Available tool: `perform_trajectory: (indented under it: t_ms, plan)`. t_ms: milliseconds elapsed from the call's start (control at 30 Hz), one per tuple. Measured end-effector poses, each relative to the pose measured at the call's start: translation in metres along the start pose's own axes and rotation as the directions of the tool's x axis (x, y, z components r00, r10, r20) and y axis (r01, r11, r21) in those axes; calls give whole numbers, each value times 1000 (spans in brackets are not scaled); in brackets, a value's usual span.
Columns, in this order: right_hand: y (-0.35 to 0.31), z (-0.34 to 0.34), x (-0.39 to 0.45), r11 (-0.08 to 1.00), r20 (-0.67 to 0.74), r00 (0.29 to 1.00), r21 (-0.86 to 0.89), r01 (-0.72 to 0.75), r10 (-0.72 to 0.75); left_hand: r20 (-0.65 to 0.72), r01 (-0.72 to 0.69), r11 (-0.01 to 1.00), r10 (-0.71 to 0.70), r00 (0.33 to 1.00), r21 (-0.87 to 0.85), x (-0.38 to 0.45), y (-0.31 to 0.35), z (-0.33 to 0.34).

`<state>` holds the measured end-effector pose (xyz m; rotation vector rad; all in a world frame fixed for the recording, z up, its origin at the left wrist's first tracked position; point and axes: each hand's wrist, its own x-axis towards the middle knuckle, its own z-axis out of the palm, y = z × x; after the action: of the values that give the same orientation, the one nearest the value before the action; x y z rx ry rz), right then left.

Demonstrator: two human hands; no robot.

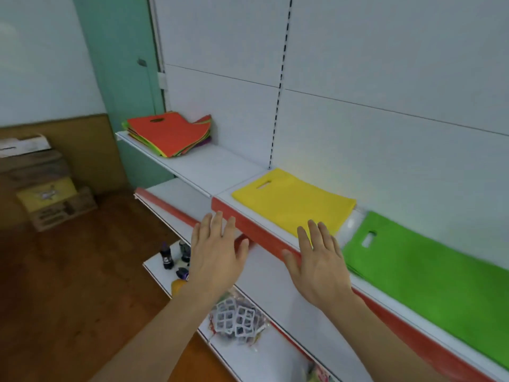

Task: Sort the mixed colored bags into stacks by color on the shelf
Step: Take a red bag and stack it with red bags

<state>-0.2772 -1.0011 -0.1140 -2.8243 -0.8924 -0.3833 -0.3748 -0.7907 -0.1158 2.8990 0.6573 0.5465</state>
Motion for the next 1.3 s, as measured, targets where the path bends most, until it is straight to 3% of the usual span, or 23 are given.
perform_trajectory:
  t_ms: [367, 633, 1033, 1300]
  plan:
    - [-142, 60, 190, 971, -19, 980, 135, 198, -197, -44, 185, 978, -182, 982, 94, 115, -153, -12]
    - [-241, 102, 295, 951, 25, 956, 120, 286, -291, -88, 286, 954, -279, 956, 89, 182, -264, -5]
    - [-345, 144, 423, 996, 12, 997, 45, 75, -76, -32, 102, 991, -99, 995, 89, 335, -424, 6]
    - [-365, 176, 503, 1000, 11, 1000, 15, -22, 22, -13, -21, 999, 21, 1000, 48, 442, -456, 31]
